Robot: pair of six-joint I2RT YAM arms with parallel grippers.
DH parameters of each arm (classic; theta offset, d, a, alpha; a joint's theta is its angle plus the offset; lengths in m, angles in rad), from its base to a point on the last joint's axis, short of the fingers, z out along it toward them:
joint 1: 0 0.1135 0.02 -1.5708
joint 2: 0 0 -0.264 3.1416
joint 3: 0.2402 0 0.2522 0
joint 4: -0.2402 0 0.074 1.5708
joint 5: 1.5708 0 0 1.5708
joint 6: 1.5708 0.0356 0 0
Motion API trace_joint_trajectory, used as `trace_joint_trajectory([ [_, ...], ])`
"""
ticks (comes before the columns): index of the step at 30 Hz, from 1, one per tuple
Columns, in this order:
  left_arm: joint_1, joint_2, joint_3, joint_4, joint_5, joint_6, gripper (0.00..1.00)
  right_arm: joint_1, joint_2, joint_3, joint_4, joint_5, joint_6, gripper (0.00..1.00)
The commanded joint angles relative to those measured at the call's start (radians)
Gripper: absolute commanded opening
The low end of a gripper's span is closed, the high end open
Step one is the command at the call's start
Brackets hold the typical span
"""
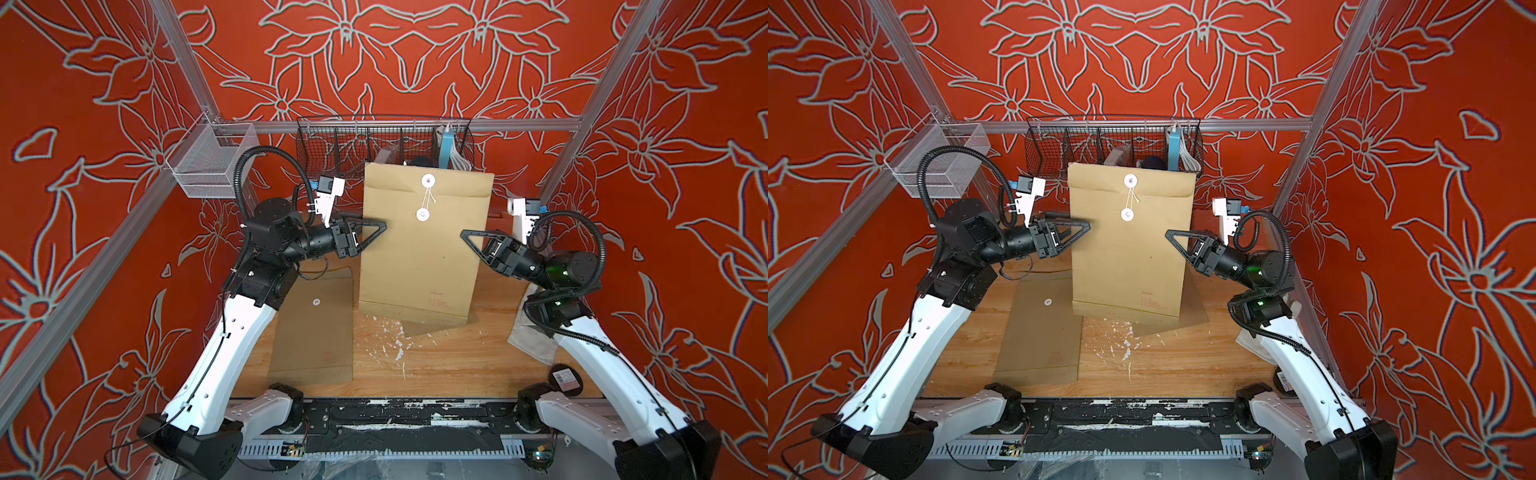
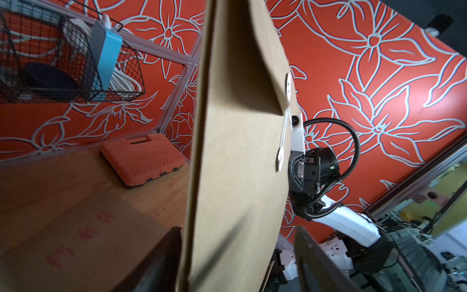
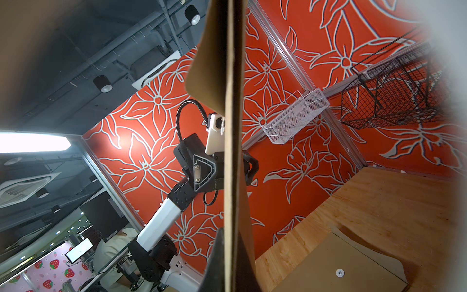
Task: Open the file bag
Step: Pick up the file bag from the center of the board.
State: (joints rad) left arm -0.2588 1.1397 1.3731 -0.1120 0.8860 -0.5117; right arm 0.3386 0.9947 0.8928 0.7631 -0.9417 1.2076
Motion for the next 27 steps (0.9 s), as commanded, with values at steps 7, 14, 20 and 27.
trace_joint_trajectory([
  [7, 0.006, -0.009, -0.003, 0.104, 0.077, -0.041, 0.34, 0.020, -0.051, 0.035, -0.118, 0.071, -0.113, 0.00],
  [14, 0.006, -0.021, 0.002, 0.044, 0.083, 0.004, 0.20, 0.020, -0.077, 0.082, -0.317, 0.043, -0.256, 0.00],
  [20, 0.006, -0.023, 0.004, 0.031, 0.083, 0.014, 0.05, 0.020, -0.086, 0.084, -0.356, 0.043, -0.279, 0.00],
  [27, 0.006, -0.027, 0.050, -0.121, 0.024, 0.096, 0.00, 0.020, -0.125, 0.133, -0.638, 0.133, -0.477, 0.23],
])
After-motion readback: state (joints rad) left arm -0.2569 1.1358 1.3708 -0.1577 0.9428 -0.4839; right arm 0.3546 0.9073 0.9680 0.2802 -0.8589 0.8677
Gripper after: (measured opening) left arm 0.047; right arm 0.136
